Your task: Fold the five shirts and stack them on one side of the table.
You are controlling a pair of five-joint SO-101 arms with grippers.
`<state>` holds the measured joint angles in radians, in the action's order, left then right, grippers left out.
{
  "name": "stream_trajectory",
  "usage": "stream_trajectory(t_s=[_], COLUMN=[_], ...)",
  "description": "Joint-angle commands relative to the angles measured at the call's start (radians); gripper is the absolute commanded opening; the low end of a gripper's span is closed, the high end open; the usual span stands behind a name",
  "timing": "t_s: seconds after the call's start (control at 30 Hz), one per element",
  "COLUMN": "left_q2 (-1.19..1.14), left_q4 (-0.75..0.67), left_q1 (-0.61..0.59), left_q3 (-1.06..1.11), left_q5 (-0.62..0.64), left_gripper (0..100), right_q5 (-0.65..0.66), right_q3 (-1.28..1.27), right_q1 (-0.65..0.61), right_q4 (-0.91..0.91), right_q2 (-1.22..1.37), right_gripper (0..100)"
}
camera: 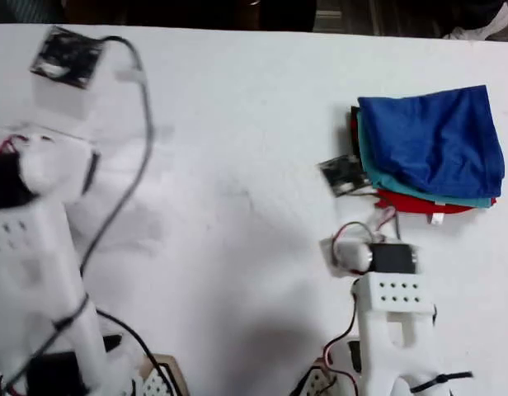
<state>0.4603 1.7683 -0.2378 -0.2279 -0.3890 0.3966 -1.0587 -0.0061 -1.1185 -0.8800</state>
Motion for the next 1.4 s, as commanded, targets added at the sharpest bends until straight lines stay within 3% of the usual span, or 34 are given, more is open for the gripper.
stream_trajectory(t_s=[0.0,0.17,0.3,0.47,0.73,0.9,1.03,1.27,1.37], left_q2=[0.051,-0.035,-0.098,-0.112,-0.118,-0.118,-0.118,-0.118,-0.117], left_q4=[0.009,-0.075,-0.201,-0.253,-0.267,-0.308,-0.327,-0.327,-0.330], left_q1=[0.068,0.064,0.017,-0.157,-0.462,-0.658,-0.793,-0.947,-0.980], left_q3=[0.041,0.318,0.492,0.533,0.542,0.542,0.542,0.613,0.641], left_q5=[0.015,0.011,-0.038,-0.140,-0.259,-0.259,-0.299,-0.404,-0.411], left_gripper=[3,4,14,26,26,26,26,26,26], right_q5=[-0.002,-0.002,-0.002,-0.008,-0.009,-0.063,-0.100,-0.100,-0.101], right_q3=[0.006,0.006,0.006,0.006,0.006,0.012,0.012,0.089,0.201], right_q1=[0.062,0.041,-0.039,-0.153,-0.335,-0.476,-0.581,-0.713,-0.769], right_q4=[0.019,0.019,0.019,0.021,0.108,0.147,0.176,0.217,0.211], right_q2=[-0.019,-0.019,-0.018,-0.018,-0.015,-0.015,-0.013,0.217,0.371], right_gripper=[2.0,2.0,2.1,2.1,2.9,15.9,16.9,17.6,22.4])
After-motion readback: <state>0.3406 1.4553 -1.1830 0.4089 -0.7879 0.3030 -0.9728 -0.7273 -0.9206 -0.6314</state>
